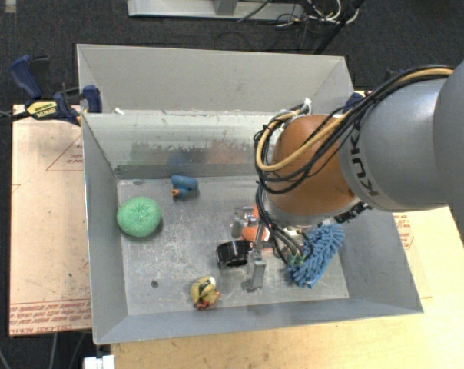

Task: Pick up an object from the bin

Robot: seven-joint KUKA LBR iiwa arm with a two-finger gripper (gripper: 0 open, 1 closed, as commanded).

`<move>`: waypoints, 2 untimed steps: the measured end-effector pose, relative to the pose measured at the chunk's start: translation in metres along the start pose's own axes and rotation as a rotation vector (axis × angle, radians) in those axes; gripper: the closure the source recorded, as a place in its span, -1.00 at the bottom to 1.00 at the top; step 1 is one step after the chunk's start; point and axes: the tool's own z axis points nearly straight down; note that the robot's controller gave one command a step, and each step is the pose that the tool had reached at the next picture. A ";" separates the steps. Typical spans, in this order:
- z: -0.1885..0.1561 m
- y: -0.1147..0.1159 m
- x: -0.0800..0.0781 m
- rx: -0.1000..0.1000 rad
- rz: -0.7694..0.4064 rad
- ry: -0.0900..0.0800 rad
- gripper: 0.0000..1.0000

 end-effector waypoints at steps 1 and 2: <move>-0.004 0.000 -0.002 -0.001 0.002 -0.007 -1.00; 0.013 -0.002 -0.007 -0.002 0.156 -0.010 -1.00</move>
Offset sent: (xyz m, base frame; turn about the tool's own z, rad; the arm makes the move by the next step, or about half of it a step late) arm 0.0091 -0.0052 -0.0424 0.3622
